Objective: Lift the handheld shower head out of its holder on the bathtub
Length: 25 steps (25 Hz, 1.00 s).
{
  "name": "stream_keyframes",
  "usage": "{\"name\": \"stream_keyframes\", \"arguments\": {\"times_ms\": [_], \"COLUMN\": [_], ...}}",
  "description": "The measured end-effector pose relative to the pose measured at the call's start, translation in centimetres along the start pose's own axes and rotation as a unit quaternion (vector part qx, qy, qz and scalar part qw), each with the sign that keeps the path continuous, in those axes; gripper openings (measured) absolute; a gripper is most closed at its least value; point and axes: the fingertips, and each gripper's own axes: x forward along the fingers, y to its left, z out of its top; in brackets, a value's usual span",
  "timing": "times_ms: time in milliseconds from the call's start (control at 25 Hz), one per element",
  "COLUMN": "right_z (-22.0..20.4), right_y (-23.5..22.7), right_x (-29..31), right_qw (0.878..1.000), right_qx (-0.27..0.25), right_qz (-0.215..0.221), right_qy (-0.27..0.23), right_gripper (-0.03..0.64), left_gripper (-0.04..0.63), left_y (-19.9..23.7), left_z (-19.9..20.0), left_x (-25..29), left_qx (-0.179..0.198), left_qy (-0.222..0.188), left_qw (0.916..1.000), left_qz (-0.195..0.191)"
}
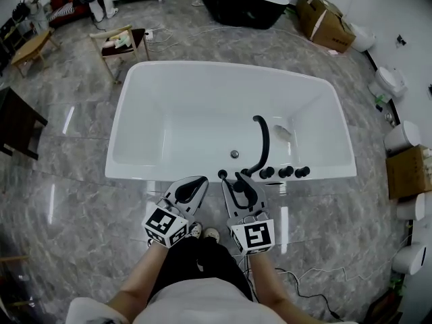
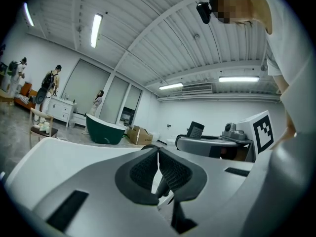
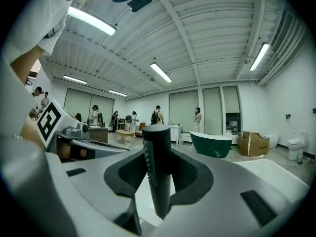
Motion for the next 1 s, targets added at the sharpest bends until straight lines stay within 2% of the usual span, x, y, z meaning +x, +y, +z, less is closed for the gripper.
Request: {"name": "stream_keyframes", "arguments": {"times_ms": [280, 680, 1000], "right_z": [1.9, 4.4, 4.9], "right_y": [-0.3, 0.7, 0.8], "right_x": [-1.8, -3.7, -4.4], "right_qw": [0.999, 0.998, 0.996], "right_qx": [0.016, 0.02, 0.04], "right_qz": [-0.015, -0.025, -0.043], "right_qy": [-0.024, -0.058, -0.064], "right_gripper": [0.137, 0.137, 0.138], "left_gripper": [0.012, 0.012, 0.012], "left_y": [-1.0, -3.5, -3.2], "left_z": [1.3, 3.5, 3.8], "left_x": [-0.9, -1.2, -1.8], "left_qx": [0.009, 0.042, 0.048], "left_qy": [-0.01, -0.028, -0.032], "left_qw": [0.9999, 0.9976, 0.9971], "left_qz": [-0.008, -0.047, -0.051]}}
